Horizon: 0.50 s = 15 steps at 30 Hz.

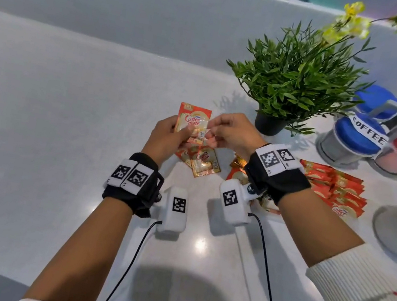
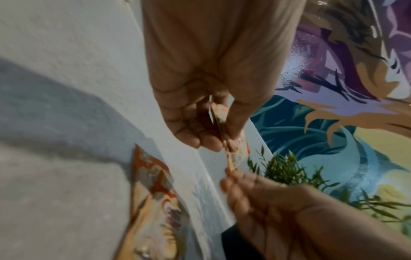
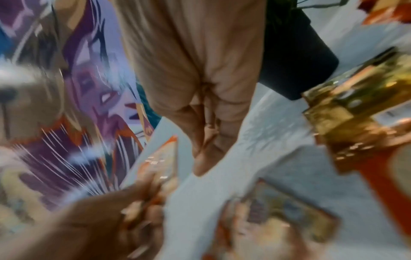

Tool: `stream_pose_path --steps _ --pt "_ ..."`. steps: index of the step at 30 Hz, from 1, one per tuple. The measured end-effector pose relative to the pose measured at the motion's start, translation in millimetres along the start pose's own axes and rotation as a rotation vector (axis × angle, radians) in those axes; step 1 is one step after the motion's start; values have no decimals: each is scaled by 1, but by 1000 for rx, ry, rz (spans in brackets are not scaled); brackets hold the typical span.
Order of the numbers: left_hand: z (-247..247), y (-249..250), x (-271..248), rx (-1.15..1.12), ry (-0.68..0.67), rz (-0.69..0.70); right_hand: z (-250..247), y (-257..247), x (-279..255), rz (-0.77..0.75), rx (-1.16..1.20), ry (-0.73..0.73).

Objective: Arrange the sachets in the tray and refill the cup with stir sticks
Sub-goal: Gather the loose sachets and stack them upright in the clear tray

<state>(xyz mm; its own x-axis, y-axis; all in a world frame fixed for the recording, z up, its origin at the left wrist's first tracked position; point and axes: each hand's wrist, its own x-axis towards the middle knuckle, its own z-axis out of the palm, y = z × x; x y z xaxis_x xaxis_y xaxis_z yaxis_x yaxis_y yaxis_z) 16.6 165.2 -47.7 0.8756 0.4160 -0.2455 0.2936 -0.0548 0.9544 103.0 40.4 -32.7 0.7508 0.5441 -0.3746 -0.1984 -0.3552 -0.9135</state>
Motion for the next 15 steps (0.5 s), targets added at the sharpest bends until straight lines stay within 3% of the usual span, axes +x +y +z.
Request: stream_pose_path --steps 4,6,15 --pt "-11 -10 -5 0 66 -36 8 19 7 138 -666 65" --pt "-15 -13 -7 -21 73 -40 18 27 4 121 -835 38" --pt "-27 -24 -13 -162 41 -122 21 30 1 11 -799 106"
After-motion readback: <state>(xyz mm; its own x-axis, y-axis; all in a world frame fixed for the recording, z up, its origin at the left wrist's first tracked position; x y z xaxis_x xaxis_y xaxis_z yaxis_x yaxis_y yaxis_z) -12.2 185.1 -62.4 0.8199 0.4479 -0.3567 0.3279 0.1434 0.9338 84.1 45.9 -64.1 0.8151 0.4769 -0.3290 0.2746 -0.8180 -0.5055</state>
